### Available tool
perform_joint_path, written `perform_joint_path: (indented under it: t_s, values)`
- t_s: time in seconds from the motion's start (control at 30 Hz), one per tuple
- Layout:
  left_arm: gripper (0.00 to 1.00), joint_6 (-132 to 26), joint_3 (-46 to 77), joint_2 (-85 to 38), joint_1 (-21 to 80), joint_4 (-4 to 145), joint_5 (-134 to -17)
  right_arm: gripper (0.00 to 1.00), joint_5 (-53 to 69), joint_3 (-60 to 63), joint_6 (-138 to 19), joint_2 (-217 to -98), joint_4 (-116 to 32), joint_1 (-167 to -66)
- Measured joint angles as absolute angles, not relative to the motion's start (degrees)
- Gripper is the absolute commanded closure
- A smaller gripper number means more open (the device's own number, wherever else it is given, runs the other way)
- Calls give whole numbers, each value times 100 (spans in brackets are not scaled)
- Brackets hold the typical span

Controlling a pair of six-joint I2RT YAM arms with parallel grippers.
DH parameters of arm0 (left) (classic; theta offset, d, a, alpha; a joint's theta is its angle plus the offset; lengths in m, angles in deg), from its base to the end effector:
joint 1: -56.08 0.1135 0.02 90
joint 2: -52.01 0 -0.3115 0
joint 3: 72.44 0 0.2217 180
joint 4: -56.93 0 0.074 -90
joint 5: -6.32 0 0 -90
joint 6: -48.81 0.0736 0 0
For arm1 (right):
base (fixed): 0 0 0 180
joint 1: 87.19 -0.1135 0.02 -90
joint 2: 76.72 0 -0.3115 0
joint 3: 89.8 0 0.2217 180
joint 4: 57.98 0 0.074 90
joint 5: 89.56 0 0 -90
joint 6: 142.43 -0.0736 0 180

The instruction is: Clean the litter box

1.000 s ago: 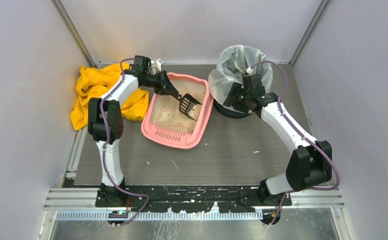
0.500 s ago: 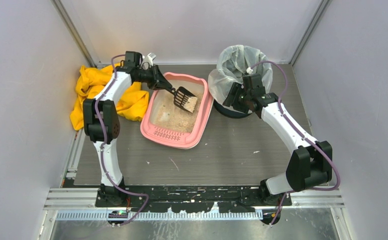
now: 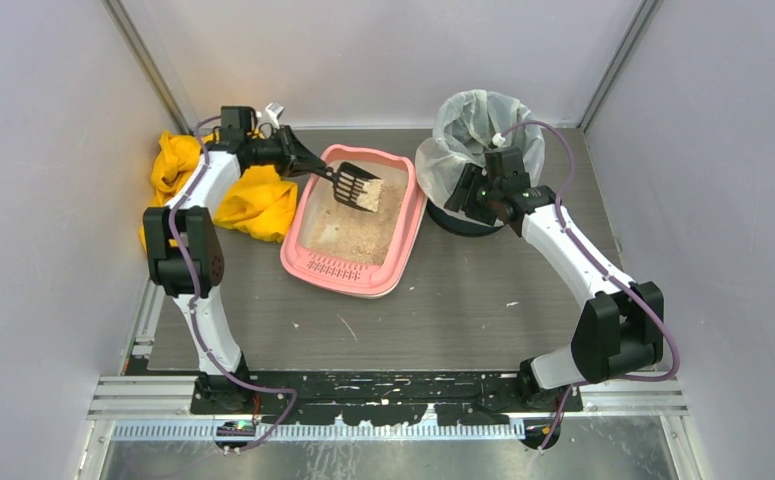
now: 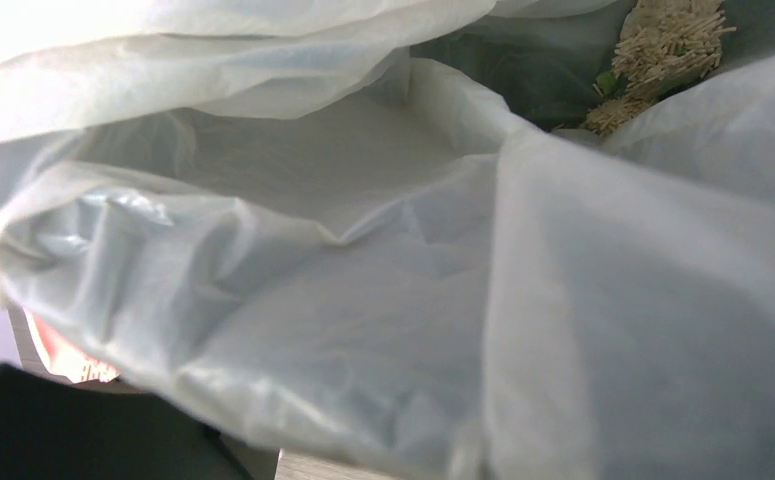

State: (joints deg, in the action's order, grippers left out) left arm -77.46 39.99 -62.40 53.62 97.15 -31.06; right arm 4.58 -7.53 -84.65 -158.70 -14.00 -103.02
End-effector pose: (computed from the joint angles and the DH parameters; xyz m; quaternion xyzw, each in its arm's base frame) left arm 0.4553 -0.0781 0.3098 -0.0665 0.8363 -0.5027 0.2083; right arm 0.2918 0.0883 0.3213 0.1169 0.9115 0.1903 0.3454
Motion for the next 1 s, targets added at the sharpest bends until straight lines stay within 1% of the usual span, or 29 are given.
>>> perform_joint_path:
  t_s: [0.13,0.3,0.37,0.53,0.83,1.0]
  values:
    - [100,-8165,3531,-6049,5677,9212,-2887,40,465,-751,-8461,-15876,-1428,-10302]
    - [100,-9033,3046,-5945,5996,8172,-2579,40,504,-708,-8463,-15951,-1463,-10302]
    - [100,-9346,2915,-5927,6036,7748,-2505,40,524,-708,-8465,-15986,-1463,-10302]
    - [100,-9783,2808,-5907,6018,7271,-2378,40,557,-701,-8463,-16003,-1485,-10302]
    - [100,-9929,2799,-5820,6003,7103,-2297,40,589,-701,-8459,-16003,-1490,-10302]
    - [100,-9630,2839,-5818,6049,7555,-2249,40,609,-694,-8459,-16003,-1485,-10302]
